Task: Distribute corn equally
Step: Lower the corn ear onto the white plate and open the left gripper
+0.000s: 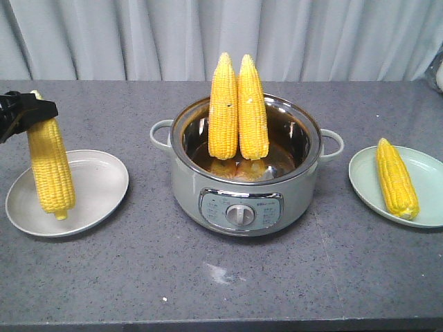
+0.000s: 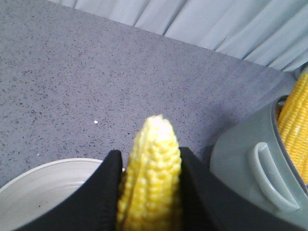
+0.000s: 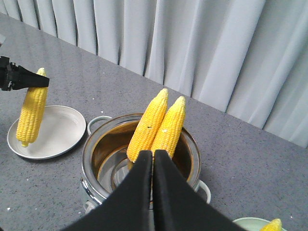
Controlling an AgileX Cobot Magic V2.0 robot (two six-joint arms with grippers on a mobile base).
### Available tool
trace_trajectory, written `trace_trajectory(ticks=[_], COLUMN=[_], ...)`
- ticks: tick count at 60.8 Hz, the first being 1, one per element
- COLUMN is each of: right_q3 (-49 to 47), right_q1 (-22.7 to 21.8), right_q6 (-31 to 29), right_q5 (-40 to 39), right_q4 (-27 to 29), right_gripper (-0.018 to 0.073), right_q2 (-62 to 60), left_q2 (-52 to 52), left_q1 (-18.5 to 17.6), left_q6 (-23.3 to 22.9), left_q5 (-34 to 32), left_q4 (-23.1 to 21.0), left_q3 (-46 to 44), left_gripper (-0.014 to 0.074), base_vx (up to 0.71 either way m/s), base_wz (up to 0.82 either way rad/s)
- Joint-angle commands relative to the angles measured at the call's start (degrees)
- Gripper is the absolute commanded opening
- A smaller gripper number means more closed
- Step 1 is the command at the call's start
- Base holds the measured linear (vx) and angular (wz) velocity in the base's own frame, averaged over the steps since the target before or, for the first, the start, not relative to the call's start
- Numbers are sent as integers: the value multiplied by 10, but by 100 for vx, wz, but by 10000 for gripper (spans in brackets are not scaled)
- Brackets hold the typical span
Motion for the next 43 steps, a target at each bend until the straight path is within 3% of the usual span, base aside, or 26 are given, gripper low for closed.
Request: trace_trajectory(ticks=[1, 27, 43], right_q3=[-14, -14, -14], right_q1=[-2, -2, -2], right_q6=[0, 0, 2], right_q5=[10, 10, 10], right_q4=[22, 22, 22], right_gripper=[-4, -4, -4], right_q2=[-4, -4, -4], left_q2=[-22, -22, -22], left_q1=[2, 2, 2], left_q6=[2, 1, 0], left_q5=[-3, -4, -7], left_q4=[11, 11, 11], left_q3=[-14, -14, -14], left_gripper=[27, 382, 412], base_vx=[0, 0, 0], base_wz=[0, 0, 0])
